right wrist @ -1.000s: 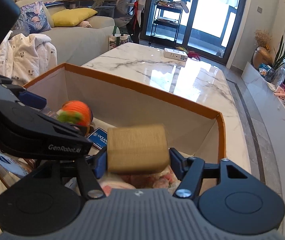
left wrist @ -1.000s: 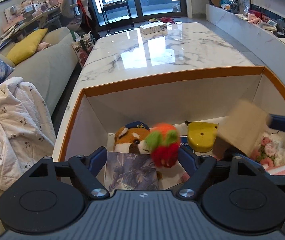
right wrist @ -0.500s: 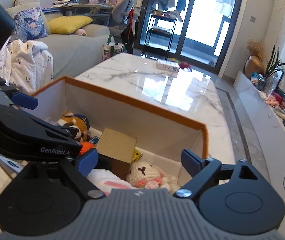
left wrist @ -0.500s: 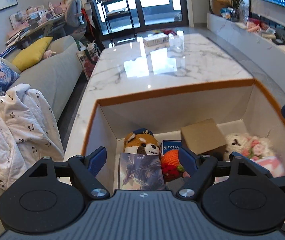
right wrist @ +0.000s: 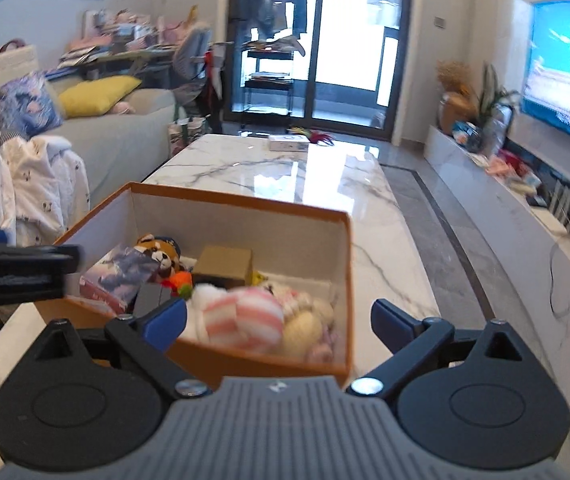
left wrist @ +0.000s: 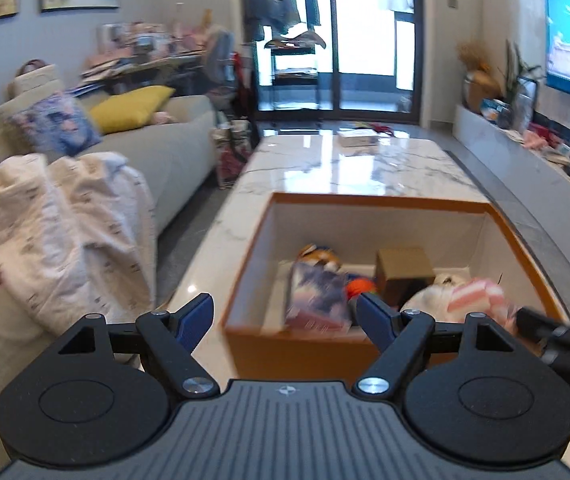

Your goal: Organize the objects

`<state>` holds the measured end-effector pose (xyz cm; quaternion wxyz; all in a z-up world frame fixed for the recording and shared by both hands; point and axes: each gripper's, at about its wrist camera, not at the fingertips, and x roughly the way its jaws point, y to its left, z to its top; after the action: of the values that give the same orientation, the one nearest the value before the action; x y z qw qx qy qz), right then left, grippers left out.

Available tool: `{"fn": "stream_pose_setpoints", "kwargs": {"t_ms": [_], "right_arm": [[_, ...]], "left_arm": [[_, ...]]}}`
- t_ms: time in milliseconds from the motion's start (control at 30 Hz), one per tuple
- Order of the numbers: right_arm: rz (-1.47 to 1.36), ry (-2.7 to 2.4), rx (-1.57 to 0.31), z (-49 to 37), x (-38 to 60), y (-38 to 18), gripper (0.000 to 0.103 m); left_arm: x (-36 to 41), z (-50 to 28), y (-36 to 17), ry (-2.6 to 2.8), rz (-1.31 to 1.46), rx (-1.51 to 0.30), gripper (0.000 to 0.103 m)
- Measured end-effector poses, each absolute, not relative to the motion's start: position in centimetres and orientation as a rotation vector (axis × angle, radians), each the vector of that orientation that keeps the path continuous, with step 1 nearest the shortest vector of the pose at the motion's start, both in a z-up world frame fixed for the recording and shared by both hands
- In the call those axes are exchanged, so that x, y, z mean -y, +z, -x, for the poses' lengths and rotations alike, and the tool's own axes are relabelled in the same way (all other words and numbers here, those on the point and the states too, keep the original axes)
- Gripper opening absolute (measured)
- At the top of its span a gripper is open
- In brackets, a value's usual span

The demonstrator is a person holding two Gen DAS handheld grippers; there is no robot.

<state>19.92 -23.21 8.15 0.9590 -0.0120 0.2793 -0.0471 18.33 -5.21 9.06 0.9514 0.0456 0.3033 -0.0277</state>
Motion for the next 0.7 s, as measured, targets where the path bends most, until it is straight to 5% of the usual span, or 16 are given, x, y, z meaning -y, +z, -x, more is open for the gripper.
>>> {"fn": "stream_pose_setpoints", "kwargs": {"t_ms": [700], "right_arm": [[0.058,-0.07,-0.575,-17.6,20.8,6.2,0.1]], "left_arm": [[5.2,-15.6,7.0,-0.032,-0.084,-0.634,0.092]]}}
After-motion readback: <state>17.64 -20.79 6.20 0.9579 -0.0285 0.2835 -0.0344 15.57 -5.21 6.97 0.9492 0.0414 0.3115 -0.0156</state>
